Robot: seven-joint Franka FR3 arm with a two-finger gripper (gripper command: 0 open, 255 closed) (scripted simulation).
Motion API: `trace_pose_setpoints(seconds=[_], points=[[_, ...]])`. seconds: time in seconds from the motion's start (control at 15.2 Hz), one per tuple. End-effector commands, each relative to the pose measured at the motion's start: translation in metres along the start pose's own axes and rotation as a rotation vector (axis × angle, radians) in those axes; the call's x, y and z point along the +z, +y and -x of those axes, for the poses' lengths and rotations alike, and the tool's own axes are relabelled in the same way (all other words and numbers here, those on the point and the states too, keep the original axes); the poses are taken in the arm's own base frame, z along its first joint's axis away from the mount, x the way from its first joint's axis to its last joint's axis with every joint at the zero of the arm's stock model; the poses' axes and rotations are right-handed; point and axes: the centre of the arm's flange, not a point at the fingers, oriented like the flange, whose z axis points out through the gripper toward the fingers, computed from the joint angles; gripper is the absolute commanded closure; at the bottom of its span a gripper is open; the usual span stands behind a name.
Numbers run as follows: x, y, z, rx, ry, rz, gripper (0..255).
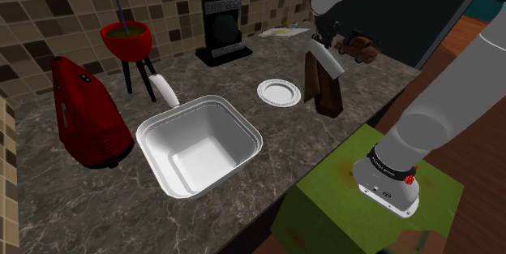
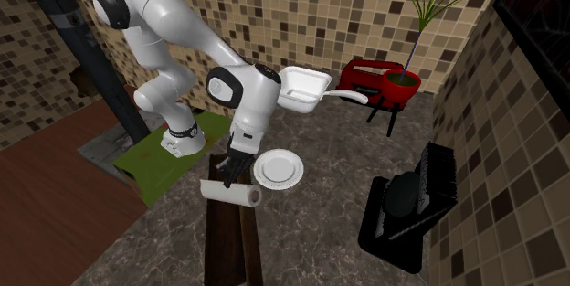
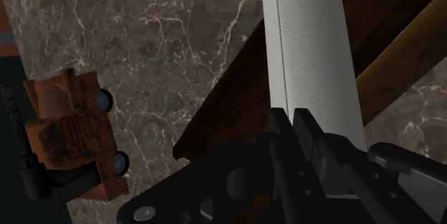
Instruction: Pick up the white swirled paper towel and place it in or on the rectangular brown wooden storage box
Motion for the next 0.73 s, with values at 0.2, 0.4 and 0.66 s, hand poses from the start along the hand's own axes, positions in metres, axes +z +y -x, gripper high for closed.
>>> trace_pose_setpoints(seconds=[0.2,0.4,0.66], points=[[0.028,-0.013,-0.002,-0.001,-0.009,0.000,255],[0.042,-0.020,-0.003,-0.001,-0.009,0.000,255],[0.062,-0.030,-0.004,-0.001,-0.009,0.000,255]])
